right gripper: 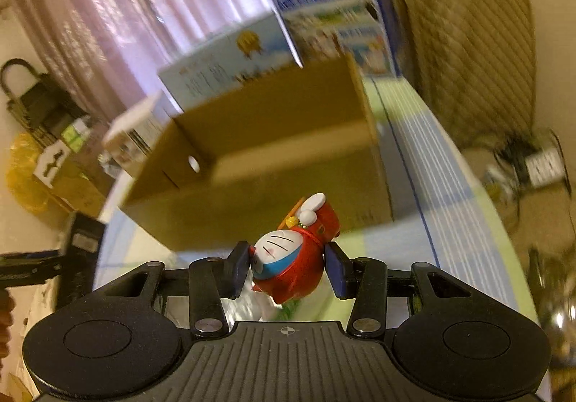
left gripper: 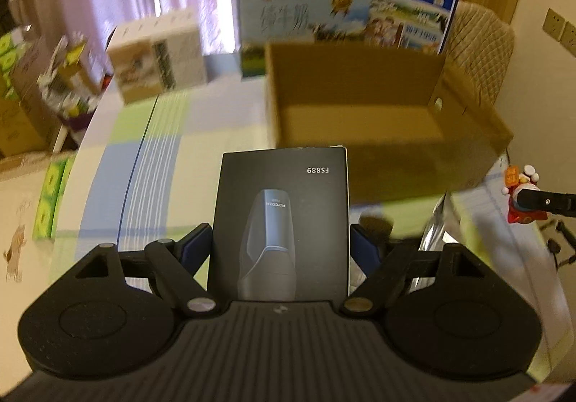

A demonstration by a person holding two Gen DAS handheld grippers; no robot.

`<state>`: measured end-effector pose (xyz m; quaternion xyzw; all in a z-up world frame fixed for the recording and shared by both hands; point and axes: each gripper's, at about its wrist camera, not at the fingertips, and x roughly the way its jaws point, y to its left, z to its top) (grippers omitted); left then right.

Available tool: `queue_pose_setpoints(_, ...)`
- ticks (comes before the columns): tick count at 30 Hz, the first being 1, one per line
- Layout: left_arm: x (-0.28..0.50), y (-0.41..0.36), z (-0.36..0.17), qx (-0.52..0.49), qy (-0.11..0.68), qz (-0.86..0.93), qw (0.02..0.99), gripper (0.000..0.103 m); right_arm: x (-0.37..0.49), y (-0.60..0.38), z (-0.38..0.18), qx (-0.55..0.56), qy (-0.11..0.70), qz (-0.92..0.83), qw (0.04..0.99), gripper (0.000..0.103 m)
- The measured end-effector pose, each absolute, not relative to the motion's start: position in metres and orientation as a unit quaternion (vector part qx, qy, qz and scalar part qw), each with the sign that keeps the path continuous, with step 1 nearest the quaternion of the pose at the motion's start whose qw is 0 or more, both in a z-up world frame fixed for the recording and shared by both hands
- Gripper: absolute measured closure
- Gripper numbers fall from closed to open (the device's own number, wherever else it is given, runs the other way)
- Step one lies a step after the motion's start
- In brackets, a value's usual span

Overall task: Organize objects
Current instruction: 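Release the black box into the cardboard box while the right tool drops the figure in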

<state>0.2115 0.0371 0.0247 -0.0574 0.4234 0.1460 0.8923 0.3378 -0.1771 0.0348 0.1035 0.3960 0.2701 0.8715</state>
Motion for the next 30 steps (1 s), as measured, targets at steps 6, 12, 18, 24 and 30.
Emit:
queue_pose_setpoints(6,0.267,0.028,0.051,-0.046,0.391,0.135,0.909,0.025,0.374,-0.148,0.06,0.078,0.363,0.31,0.875,0.061)
queue_pose_setpoints(12,0.328,0.023,0.061,-0.044,0.381,0.137,0.913,0.025,0.411,-0.119,0.059,0.046,0.354,0.333,0.873,0.061)
queue_pose_setpoints(18,0.378,0.024,0.042,-0.042,0.408,0.15,0.9,0.025,0.445,-0.093,0.04,0.005,0.372,0.339,0.864,0.061)
queue_pose_setpoints(24,0.41,0.028,0.012,-0.046,0.442,0.166,0.88,0.025,0.469,-0.07,0.009,-0.037,0.41,0.34,0.846,0.061)
queue_pose_setpoints(30,0.425,0.028,-0.022,-0.051,0.479,0.18,0.858,0.024,0.483,-0.053,-0.017,-0.07,0.451,0.341,0.822,0.061)
